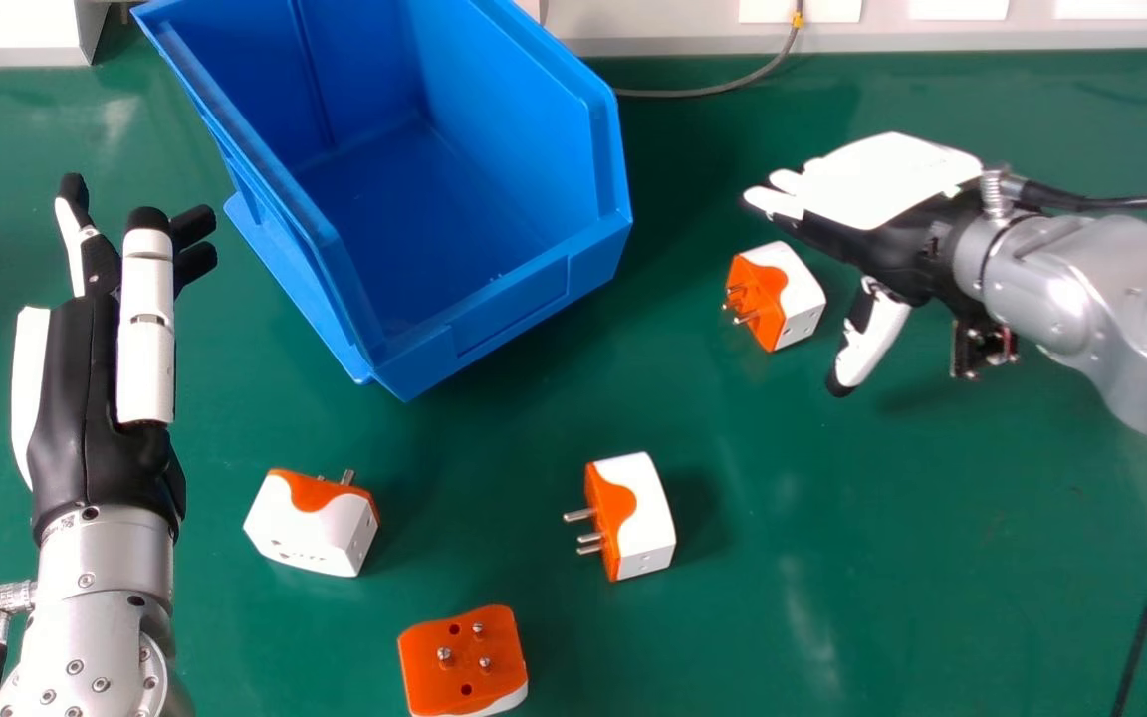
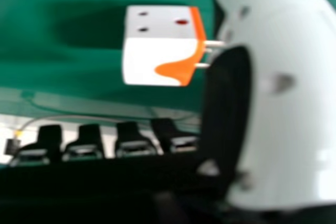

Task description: Pick all objects and put in blue box

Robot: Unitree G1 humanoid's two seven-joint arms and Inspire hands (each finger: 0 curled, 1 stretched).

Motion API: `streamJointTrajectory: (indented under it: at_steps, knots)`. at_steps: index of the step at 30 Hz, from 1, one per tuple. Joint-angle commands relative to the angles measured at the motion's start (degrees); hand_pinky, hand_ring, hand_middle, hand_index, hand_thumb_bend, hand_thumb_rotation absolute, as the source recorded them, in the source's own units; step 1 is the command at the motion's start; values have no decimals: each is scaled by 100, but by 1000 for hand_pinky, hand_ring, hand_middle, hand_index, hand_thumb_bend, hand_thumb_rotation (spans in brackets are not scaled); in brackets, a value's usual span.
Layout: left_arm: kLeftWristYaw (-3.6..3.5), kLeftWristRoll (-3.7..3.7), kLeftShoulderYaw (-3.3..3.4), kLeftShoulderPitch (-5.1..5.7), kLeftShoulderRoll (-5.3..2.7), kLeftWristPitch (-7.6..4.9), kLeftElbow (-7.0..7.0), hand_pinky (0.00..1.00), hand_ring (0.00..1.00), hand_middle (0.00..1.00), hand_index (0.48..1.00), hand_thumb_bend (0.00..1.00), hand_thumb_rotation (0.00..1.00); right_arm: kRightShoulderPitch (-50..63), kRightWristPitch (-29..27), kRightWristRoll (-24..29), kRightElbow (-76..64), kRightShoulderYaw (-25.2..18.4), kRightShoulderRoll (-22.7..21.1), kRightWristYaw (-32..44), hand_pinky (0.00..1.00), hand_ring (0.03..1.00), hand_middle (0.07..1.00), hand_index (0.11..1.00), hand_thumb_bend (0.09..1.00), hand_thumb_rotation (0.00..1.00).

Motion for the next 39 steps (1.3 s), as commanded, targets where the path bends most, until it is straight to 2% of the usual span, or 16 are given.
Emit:
streamJointTrajectory:
  at_steps: [1, 10, 16, 25, 33, 39]
  knots:
    - [26, 42, -17, 21, 8, -95, -167, 1000, 862, 853, 1000, 231, 1000, -317, -25, -100, 146, 81, 43, -189, 964, 995, 999, 957, 655, 206]
    - [53, 78, -58, 75, 6, -90, -231, 999, 859, 851, 1000, 231, 1000, -562, 13, -207, 719, 311, 337, -605, 971, 998, 1000, 954, 639, 223]
    - [40, 93, -42, 73, 11, -135, -178, 994, 855, 848, 1000, 232, 1000, -700, 148, -270, 1117, 457, 539, -732, 958, 996, 1000, 953, 626, 210]
    - [50, 113, -64, 142, -8, -78, -309, 987, 852, 845, 1000, 229, 1000, -776, 403, -348, 1557, 667, 750, -984, 960, 994, 996, 952, 609, 178]
    - [37, 107, -37, 140, 14, -106, -259, 987, 853, 841, 1000, 229, 1000, -807, 500, -299, 1804, 713, 873, -1032, 969, 994, 995, 952, 598, 193]
    - [34, 133, -41, 146, 28, -91, -292, 992, 855, 838, 1000, 224, 1000, -773, 486, -264, 1842, 713, 883, -1092, 962, 994, 994, 952, 594, 190]
